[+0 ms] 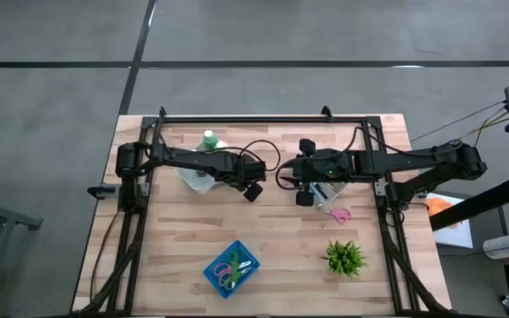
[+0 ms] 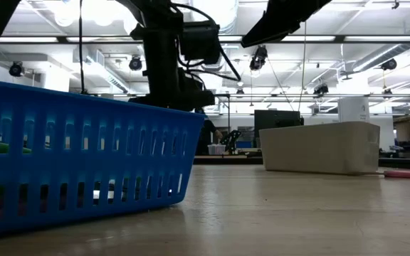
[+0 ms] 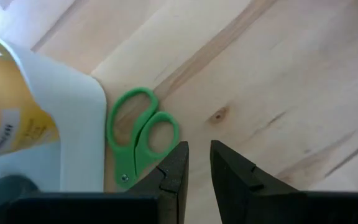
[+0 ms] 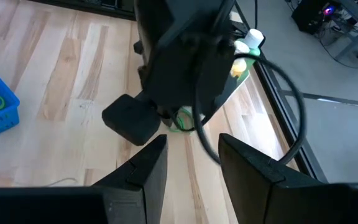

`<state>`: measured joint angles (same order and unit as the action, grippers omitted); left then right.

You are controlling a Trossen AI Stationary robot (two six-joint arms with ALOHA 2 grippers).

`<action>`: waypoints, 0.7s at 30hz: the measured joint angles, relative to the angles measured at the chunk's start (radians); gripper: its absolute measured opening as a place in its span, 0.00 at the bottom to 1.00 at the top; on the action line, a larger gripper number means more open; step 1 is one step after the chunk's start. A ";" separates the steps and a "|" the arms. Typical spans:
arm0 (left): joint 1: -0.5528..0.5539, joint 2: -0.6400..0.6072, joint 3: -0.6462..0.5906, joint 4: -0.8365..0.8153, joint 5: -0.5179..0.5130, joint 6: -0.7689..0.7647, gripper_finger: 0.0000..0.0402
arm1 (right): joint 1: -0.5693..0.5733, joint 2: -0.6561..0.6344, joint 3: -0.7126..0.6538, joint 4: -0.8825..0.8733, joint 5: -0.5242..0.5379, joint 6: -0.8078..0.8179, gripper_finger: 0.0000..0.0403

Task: Pick & Place Paint Supplies
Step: Put the green scissors into the blue bin

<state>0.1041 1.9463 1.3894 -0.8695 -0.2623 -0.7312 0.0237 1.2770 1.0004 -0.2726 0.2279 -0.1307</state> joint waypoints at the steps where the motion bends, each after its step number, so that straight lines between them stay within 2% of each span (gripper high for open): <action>1: -0.001 0.007 0.000 -0.003 0.000 -0.005 0.17 | 0.000 0.000 0.000 0.000 0.000 0.000 0.35; 13: -0.001 0.097 0.030 -0.079 -0.009 -0.029 0.17 | 0.000 0.000 0.000 0.000 0.000 0.000 0.35; 21: -0.002 0.125 0.046 -0.051 -0.169 0.033 0.17 | 0.000 0.000 0.000 0.000 0.000 0.000 0.35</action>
<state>0.1019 2.0716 1.4349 -0.9201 -0.4316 -0.6981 0.0237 1.2773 1.0007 -0.2729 0.2280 -0.1307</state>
